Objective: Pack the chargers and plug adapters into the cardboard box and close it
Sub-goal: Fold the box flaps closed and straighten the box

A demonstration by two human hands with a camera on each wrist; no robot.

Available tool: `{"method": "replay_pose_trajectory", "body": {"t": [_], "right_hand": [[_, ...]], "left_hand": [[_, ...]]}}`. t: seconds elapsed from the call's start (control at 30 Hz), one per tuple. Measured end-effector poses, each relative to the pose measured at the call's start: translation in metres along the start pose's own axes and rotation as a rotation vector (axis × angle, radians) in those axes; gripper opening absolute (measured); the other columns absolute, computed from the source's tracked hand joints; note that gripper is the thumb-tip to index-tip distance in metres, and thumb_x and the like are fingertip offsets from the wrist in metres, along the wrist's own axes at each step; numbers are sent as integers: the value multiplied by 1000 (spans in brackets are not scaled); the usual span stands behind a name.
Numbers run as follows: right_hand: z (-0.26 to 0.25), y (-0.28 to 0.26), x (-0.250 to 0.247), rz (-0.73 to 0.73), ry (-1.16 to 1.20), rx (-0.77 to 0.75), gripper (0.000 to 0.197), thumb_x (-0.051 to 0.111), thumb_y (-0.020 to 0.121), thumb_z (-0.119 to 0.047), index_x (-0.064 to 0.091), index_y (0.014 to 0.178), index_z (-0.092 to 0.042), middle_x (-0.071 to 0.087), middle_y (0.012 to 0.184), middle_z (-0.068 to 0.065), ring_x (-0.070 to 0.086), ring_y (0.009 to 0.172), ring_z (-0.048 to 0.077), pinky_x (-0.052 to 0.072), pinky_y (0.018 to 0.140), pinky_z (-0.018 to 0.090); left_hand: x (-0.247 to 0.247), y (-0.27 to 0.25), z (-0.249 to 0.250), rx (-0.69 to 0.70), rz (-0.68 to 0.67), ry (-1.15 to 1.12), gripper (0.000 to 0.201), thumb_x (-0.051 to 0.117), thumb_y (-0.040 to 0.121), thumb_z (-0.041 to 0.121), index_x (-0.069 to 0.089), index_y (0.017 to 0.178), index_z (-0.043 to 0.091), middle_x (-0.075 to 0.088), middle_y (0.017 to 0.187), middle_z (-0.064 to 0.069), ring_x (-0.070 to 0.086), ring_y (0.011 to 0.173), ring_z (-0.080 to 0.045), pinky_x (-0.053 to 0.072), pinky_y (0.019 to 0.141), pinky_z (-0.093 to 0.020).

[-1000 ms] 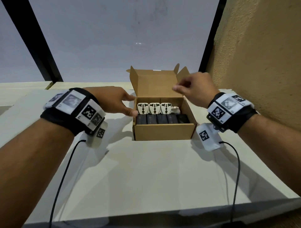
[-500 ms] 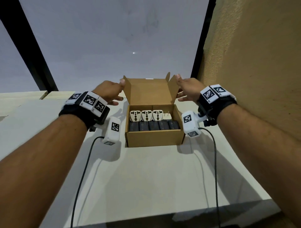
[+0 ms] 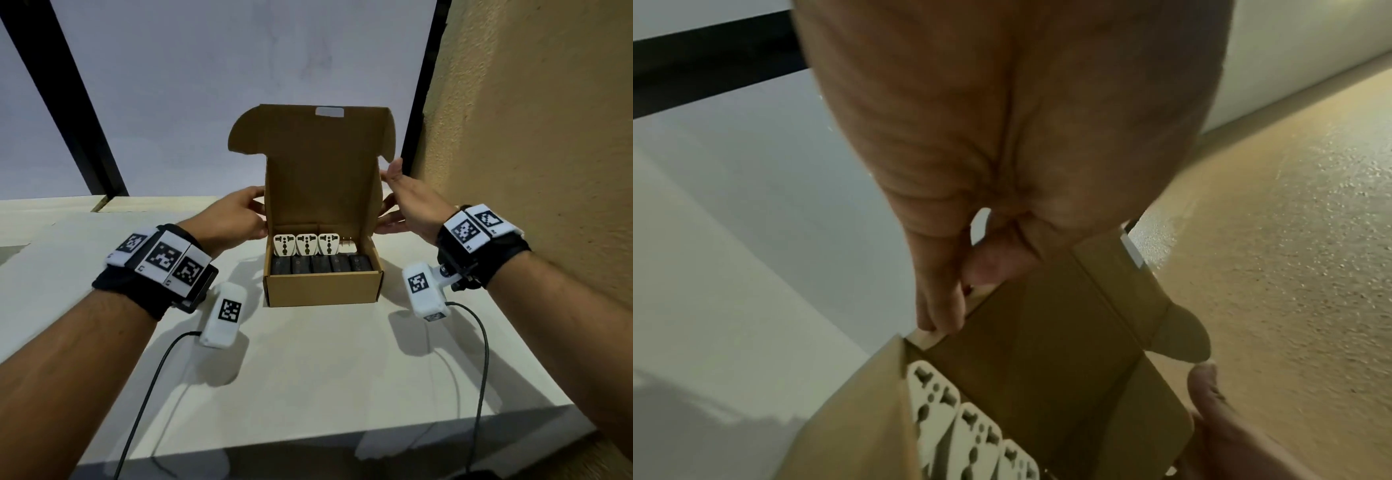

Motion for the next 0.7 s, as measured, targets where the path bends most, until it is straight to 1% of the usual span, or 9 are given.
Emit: {"method": "replay_pose_trajectory", "body": {"t": [0.07,0.13,0.17,0.23,0.3,0.37,0.47,0.57,0.7], "right_hand": [[0,-8,3,0,-30,-23,70,18,91,-67,47,140,-26,64,84,14,71,83,32,59,81,43],[0,-15,5,-10,-18,-32,72,20,89,-67,45,141,-24,63,87,14,69,85,33,59,83,43],[1,-19,5,-17,-6,-35,76,19,86,-69,44,143,-25,62,88,14,68,85,32,58,84,43],[2,-24,5,-32,1,-40,84,17,77,-73,40,145,-29,63,91,16,68,89,33,57,88,44],[5,-28,5,-47,8,-49,92,16,68,-76,39,145,-32,63,94,16,67,93,34,55,91,48],[11,-29,5,-55,15,-61,102,16,60,-84,39,145,-33,65,99,16,66,95,30,53,94,49],[23,-30,7,-82,-9,-66,123,15,42,-99,34,147,-37,63,119,14,63,108,27,51,98,46],[34,-37,7,-125,21,-39,130,18,32,-103,28,147,-42,53,136,13,57,119,30,47,102,47],[40,-45,10,-184,52,-9,130,24,29,-103,27,145,-46,46,146,11,53,125,33,44,105,50]], "left_hand": [[2,-5,-3,8,-5,0,72,38,83,-22,40,140,21,56,101,-2,64,85,-13,53,68,-22],[4,-8,-5,26,-19,7,83,36,82,-24,31,144,31,54,103,-1,63,89,-13,54,68,-23],[4,-9,-7,37,-30,18,87,35,82,-24,28,144,36,53,105,0,62,91,-13,54,71,-24],[3,-10,-9,62,-44,38,91,34,82,-24,26,145,41,53,106,0,61,94,-14,54,83,-31],[0,-9,-14,61,-54,29,91,32,82,-25,28,145,41,54,107,2,61,100,-18,50,92,-36],[-3,-10,-18,49,-64,14,88,31,83,-25,32,144,38,55,108,1,60,106,-23,50,95,-40],[-6,-11,-24,67,-76,5,83,30,85,-24,37,141,37,56,108,1,60,108,-24,49,96,-41],[-9,-12,-30,94,-81,2,79,26,84,-25,43,138,30,57,113,-2,62,101,-20,49,96,-39],[-13,-12,-37,161,-68,59,71,28,83,-26,53,130,21,55,126,-6,66,96,-14,55,85,-29]]}}
Point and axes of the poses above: each hand's wrist, its own y-axis towards the middle knuckle, its own x-axis out of the palm, z = x × y, the point moved 4 cm from there along y, towards the middle knuckle
